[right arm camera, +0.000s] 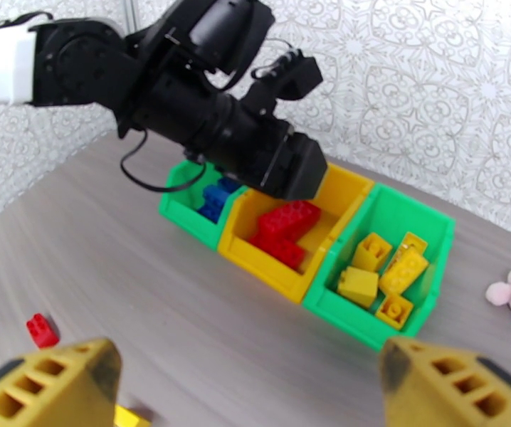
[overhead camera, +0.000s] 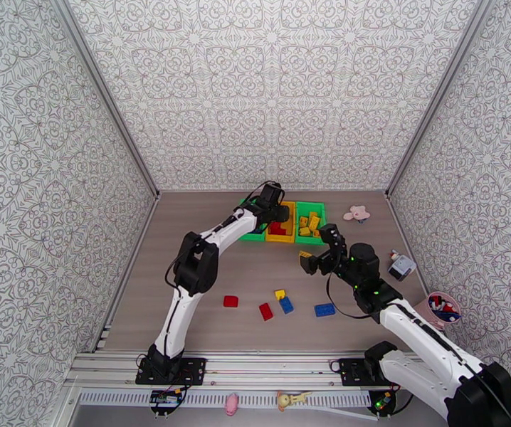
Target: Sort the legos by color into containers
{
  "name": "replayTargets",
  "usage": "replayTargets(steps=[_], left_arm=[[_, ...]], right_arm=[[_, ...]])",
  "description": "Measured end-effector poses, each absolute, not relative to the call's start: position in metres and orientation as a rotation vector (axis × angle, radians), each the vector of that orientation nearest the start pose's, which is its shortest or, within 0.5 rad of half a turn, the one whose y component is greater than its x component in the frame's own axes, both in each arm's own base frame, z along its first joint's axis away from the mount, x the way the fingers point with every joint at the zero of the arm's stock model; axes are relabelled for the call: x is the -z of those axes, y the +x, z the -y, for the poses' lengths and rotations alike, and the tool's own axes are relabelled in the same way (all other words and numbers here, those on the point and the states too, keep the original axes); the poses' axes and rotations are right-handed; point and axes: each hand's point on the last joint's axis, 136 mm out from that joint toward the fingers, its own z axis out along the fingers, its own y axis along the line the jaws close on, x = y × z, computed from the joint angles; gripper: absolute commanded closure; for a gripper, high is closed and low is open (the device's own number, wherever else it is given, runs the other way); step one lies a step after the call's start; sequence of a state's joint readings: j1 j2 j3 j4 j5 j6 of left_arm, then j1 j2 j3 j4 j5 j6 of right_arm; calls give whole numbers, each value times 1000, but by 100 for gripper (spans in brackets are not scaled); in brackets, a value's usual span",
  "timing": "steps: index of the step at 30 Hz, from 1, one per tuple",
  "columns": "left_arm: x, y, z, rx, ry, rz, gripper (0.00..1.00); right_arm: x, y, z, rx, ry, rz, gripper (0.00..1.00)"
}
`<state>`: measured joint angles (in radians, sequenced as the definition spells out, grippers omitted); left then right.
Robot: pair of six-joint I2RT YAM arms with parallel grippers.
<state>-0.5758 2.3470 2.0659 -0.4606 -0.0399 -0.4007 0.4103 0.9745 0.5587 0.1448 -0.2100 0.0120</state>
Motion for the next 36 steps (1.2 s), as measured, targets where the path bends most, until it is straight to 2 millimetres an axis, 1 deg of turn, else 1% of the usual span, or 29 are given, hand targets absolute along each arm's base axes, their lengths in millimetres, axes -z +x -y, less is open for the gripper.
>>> replayTargets(steps=[1,5,8,10,12,14,16,18,20,22,23,24,28,31,32,36], left_arm=[[-126,540,342,441,190,-2344,34],[-130,540,342,429,210,-2335,24],[-129,536,339,416,230,-2340,16],[-129,528,334,408,237,-2354,12],[-135,515,326,399,246,-2360,6],[-146,501,318,389,259,-2352,0],[-161,487,310,387,263,-2332,0],[-181,471,301,392,275,-2298,0],[-196,453,294,405,320,-2267,0],[-204,428,289,440,415,-2249,0],[-205,418,286,452,456,-2247,0],[-205,403,284,474,517,-2245,0],[-199,347,275,546,755,-2259,0],[-189,315,266,560,900,-2283,1],[-185,308,263,558,939,-2286,1],[-157,270,242,515,1137,-2285,0]], right_arm=[[-223,310,-174,-488,-514,-1792,0],[-222,309,-175,-494,-520,-1793,0],[-223,307,-177,-507,-533,-1789,0],[-223,305,-181,-527,-555,-1783,0],[-224,300,-186,-563,-591,-1773,1],[-225,295,-193,-596,-633,-1760,0],[-226,291,-199,-626,-676,-1747,0],[-227,286,-205,-651,-727,-1732,1],[-228,281,-211,-667,-777,-1721,0],[-228,273,-218,-686,-832,-1708,1],[-229,271,-220,-692,-854,-1704,0],[-229,268,-222,-699,-877,-1698,0],[-230,260,-228,-714,-954,-1681,1],[-229,256,-231,-721,-992,-1675,1],[-229,256,-232,-724,-1003,-1673,1],[-222,253,-235,-743,-1035,-1682,0]])
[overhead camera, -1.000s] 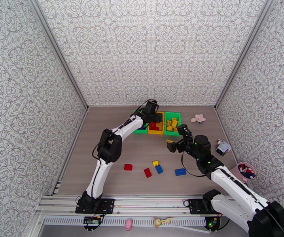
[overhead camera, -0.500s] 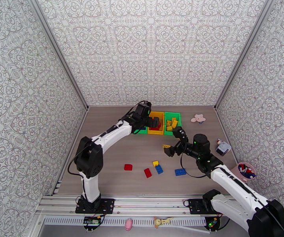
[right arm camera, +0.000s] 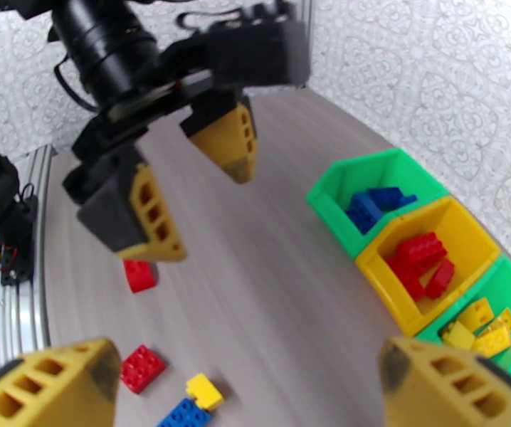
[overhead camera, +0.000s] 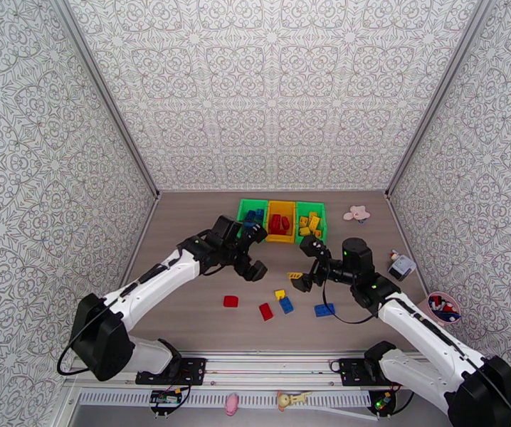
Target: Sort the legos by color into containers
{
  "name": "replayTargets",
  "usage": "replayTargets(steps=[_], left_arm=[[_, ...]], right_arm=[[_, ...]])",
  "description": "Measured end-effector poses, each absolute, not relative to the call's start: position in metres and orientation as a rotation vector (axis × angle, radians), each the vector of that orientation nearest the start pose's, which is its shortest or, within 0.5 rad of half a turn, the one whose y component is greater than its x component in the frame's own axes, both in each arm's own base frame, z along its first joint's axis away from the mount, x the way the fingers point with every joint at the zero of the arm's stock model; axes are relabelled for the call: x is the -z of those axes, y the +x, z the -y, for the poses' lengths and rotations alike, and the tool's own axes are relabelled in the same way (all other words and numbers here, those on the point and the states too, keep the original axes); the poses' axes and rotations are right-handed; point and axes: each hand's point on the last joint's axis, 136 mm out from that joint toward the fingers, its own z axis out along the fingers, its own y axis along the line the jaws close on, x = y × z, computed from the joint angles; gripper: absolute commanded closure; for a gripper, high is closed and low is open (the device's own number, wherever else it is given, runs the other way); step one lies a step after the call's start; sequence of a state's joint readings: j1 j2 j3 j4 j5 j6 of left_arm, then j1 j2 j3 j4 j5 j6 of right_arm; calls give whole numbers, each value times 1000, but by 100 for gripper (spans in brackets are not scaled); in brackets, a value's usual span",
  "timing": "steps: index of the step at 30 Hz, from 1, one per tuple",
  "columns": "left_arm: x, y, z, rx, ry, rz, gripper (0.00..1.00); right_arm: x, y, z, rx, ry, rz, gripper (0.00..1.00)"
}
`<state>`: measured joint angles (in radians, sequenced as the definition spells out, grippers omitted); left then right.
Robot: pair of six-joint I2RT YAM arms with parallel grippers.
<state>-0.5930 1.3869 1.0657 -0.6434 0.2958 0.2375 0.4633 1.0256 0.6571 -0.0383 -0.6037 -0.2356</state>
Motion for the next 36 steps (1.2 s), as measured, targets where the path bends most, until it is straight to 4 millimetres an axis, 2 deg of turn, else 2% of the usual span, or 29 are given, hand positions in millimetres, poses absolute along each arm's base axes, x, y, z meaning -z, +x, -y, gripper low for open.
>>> replayTargets(steps=[4,7,12,16,21,25,30,36], left_arm=[[-128,238,229,457,1370,-2213,0],[-117,225,223,400,1535,-2113,0],[-100,218,210,265,1762,-1994,1],[-80,217,194,156,1884,-2023,1],[-61,217,178,32,1976,-2054,1],[-45,214,168,-26,2019,-2105,10],[-28,213,163,-30,2024,-2190,12],[-22,212,164,-19,2016,-2213,15]], right_arm=[[-216,250,-239,-761,-1061,-1694,0],[-215,244,-243,-773,-1095,-1690,0],[-215,233,-249,-798,-1155,-1670,0],[-215,225,-257,-823,-1201,-1655,0],[-209,226,-264,-837,-1226,-1673,0],[-203,229,-267,-841,-1236,-1691,0],[-195,233,-270,-848,-1241,-1715,0],[-192,236,-272,-850,-1242,-1716,0]])
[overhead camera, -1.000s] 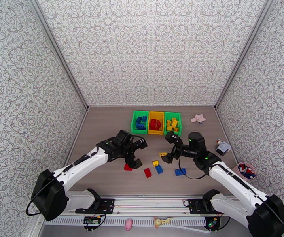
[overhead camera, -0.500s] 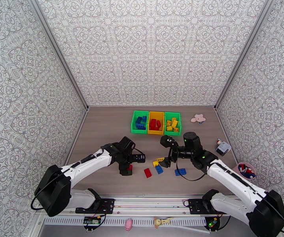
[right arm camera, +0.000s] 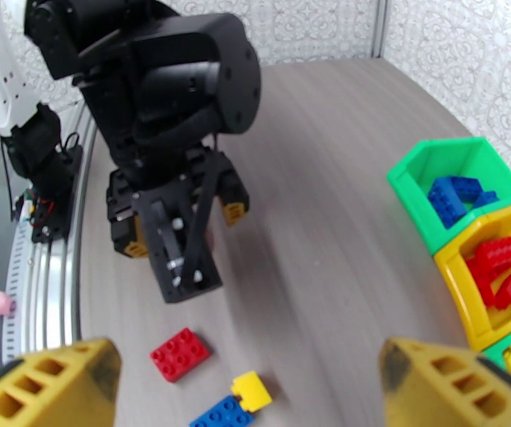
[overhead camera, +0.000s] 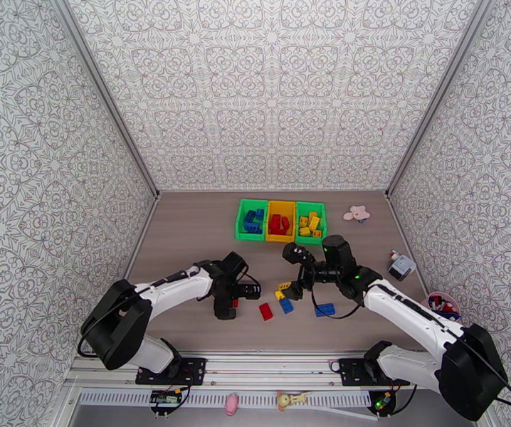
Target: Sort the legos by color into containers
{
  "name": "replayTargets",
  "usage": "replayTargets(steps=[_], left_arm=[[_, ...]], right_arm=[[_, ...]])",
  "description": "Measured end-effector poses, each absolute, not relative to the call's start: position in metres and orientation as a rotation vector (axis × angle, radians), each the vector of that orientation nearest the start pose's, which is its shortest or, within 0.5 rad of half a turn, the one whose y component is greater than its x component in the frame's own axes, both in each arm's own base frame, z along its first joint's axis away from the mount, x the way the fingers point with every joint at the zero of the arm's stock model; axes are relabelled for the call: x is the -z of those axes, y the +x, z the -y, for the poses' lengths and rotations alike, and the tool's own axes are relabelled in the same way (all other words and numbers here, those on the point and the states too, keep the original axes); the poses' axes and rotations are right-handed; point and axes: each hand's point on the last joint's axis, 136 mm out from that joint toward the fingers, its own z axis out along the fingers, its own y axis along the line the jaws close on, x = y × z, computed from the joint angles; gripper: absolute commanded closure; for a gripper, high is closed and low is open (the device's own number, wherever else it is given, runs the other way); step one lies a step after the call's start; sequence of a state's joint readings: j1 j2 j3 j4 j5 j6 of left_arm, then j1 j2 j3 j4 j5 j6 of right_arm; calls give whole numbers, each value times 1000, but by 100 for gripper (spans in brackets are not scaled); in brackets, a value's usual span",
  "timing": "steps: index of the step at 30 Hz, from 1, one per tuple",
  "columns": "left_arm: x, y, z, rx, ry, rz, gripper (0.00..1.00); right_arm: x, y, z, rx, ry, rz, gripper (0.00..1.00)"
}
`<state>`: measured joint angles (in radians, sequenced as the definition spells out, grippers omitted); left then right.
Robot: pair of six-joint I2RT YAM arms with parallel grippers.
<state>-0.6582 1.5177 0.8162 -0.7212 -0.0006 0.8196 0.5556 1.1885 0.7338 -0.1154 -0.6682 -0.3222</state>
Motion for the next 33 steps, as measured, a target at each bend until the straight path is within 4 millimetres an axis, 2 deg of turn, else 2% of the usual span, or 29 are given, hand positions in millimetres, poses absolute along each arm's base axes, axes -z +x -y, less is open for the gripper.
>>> replayTargets(steps=[6,9,14,19,27,30,33], left_arm=[[-14,208,164,21,2003,-2278,27],[-13,205,163,51,1998,-2313,43],[-13,206,164,66,1968,-2337,63],[-14,207,165,69,1957,-2340,75],[-21,216,170,68,1889,-2342,75],[-41,226,177,76,1813,-2304,75],[-69,238,187,96,1718,-2230,76]], right_arm=[[-192,236,-272,-850,-1241,-1714,0],[-192,236,-272,-850,-1241,-1714,0],[-192,236,-272,-849,-1241,-1714,0],[-191,237,-273,-851,-1242,-1719,0],[-196,238,-276,-863,-1247,-1704,0],[-197,240,-275,-850,-1238,-1710,1],[-203,244,-272,-820,-1209,-1705,0]])
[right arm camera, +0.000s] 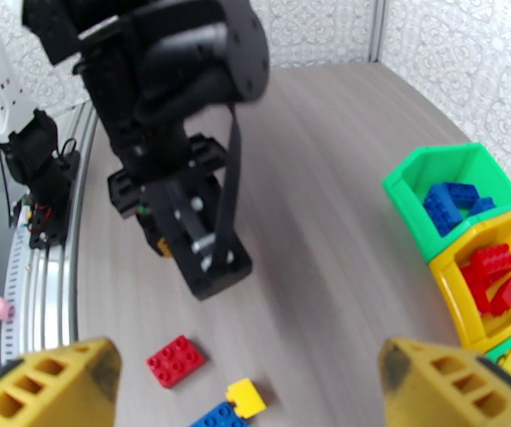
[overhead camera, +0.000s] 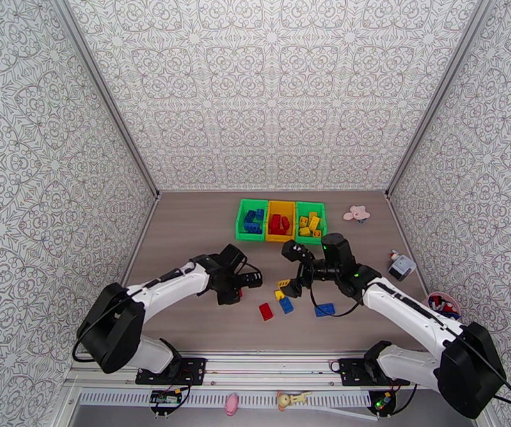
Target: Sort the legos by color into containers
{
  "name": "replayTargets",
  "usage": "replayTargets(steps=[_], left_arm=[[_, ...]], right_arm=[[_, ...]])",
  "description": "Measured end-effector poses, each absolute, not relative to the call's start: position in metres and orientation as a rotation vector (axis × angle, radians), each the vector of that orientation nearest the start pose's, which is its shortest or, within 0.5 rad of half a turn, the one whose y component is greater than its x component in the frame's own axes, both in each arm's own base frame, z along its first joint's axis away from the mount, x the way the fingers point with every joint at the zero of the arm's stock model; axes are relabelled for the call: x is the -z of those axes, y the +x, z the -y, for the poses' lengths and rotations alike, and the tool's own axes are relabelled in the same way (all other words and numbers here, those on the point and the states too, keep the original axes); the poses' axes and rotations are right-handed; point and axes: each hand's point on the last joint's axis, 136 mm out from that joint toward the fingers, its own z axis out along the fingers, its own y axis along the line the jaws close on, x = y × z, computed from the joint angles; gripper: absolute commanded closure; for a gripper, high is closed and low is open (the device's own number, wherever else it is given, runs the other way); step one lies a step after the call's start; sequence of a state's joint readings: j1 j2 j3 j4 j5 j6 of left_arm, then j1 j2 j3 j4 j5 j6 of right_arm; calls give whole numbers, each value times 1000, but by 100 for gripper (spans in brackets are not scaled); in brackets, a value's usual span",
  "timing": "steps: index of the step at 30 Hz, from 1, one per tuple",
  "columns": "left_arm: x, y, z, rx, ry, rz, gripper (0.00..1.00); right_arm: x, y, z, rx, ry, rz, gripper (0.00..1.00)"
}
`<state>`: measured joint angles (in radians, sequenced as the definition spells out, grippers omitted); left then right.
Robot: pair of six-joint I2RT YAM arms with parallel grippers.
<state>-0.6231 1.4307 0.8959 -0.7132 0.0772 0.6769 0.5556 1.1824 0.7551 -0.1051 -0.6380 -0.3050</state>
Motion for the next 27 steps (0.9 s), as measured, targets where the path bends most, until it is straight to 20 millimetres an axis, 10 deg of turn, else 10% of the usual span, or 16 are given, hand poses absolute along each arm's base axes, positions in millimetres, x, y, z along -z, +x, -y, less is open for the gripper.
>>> replayTargets(steps=[17,27], left_arm=[[-201,316,261,430,1022,-1828,79],[-180,384,288,465,842,-1845,79]], right_arm=[[-240,264,-250,-642,-996,-1616,0],[-240,279,-240,-570,-890,-1651,1]])
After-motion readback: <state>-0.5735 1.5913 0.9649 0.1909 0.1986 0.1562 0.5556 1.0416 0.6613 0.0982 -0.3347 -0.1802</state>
